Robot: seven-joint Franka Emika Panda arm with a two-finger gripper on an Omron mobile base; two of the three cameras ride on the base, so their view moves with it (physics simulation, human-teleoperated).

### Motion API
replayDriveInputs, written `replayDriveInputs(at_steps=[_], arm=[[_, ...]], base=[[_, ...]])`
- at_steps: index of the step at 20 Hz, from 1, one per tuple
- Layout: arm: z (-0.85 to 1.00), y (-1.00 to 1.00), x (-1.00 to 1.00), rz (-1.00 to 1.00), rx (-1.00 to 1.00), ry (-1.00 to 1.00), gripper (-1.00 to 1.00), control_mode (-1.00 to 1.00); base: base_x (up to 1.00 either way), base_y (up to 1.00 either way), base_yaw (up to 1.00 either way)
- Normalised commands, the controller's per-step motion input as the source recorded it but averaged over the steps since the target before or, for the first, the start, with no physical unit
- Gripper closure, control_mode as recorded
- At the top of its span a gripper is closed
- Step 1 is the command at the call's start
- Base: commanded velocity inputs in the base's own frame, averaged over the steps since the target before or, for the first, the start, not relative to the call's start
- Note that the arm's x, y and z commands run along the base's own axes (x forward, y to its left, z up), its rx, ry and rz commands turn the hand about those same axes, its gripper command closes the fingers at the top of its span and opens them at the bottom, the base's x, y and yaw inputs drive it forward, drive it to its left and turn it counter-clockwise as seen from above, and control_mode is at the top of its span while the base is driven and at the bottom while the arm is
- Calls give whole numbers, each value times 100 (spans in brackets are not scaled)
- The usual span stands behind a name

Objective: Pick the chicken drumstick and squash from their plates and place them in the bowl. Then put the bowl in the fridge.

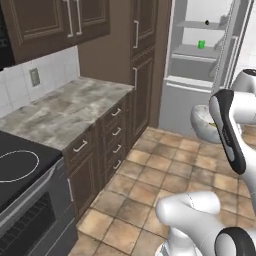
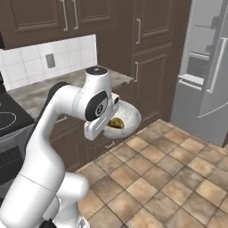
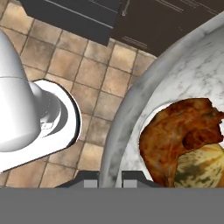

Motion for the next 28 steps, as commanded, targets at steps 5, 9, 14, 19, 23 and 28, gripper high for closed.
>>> replayDriveInputs(at_steps=[5, 9, 14, 19, 23, 28], arm=[[0, 0, 0, 0, 0, 0, 100, 100], [0, 0, 0, 0, 0, 0, 100, 100], [0, 0, 0, 0, 0, 0, 100, 100], [0, 0, 0, 0, 0, 0, 100, 100], [0, 0, 0, 0, 0, 0, 100, 100], [0, 0, 0, 0, 0, 0, 100, 100]], base=[[73, 22, -35], [74, 21, -33], [79, 21, -25], [81, 30, -6], [84, 15, 3], [78, 2, -2]])
